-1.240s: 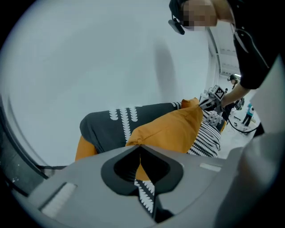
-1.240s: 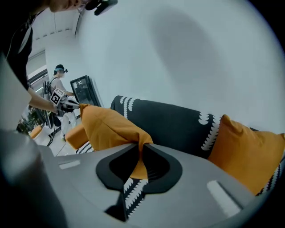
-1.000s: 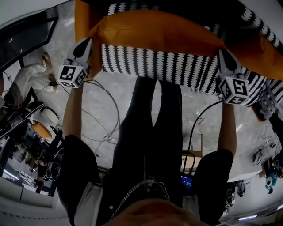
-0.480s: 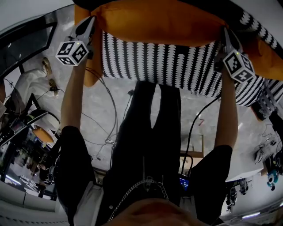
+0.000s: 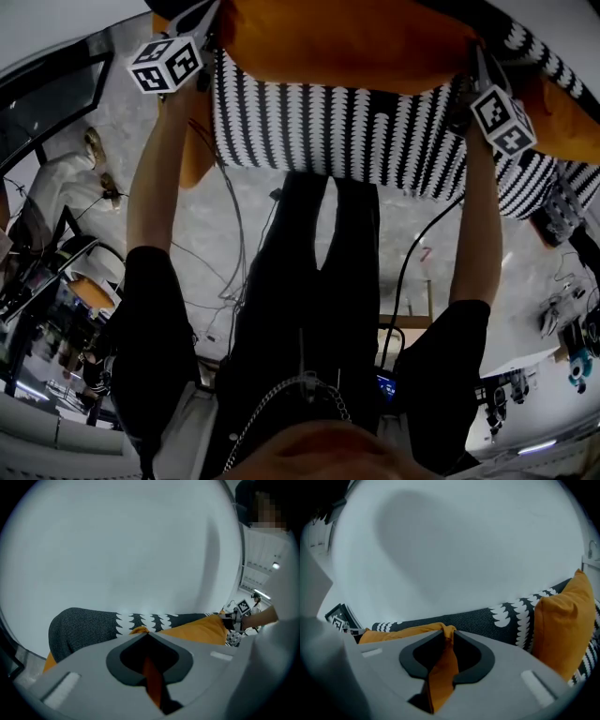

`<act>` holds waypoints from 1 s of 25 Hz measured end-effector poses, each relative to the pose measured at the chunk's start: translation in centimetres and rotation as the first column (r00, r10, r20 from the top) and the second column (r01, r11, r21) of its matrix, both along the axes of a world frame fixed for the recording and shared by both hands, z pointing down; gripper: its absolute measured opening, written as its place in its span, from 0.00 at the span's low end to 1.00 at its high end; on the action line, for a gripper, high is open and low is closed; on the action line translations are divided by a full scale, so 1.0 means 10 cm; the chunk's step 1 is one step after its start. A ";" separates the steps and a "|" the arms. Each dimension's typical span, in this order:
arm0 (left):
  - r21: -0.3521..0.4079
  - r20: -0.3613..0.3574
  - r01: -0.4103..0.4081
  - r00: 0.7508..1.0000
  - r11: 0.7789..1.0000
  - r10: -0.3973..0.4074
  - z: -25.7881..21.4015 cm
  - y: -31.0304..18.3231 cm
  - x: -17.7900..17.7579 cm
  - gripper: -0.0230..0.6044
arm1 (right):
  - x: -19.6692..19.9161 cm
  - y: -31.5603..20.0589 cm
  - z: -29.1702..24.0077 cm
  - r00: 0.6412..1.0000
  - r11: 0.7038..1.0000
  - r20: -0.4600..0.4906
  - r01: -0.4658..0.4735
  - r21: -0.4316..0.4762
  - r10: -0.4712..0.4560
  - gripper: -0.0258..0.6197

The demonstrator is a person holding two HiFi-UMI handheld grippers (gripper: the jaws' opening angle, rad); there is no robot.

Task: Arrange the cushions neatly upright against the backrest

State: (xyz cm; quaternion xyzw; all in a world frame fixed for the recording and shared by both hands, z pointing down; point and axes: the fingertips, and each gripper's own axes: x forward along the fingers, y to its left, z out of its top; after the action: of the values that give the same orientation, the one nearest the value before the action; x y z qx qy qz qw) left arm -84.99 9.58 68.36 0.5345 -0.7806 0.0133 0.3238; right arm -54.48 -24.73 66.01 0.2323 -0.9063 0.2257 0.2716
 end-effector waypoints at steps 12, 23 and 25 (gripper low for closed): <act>0.016 0.069 0.013 0.998 1.000 -0.014 -0.56 0.51 0.18 0.22 | 0.61 0.61 -0.91 1.000 0.991 0.007 -0.017 0.135 0.017 0.04; 0.170 0.066 -0.033 0.998 0.985 0.022 -1.66 0.35 1.12 0.05 | 0.68 1.71 -1.45 0.990 0.971 -0.106 0.114 0.210 -0.094 0.04; 0.167 0.077 -0.058 0.996 0.984 0.046 -1.74 0.28 1.51 0.05 | 0.73 1.89 -1.51 0.983 0.963 -0.092 0.174 0.207 -0.157 0.04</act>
State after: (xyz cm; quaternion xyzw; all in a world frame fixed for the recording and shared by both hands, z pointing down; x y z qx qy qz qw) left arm -69.91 12.41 50.94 0.5793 -0.7760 -0.0251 0.2483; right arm -47.15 -5.82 50.89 0.1919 -0.9307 0.0944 0.2968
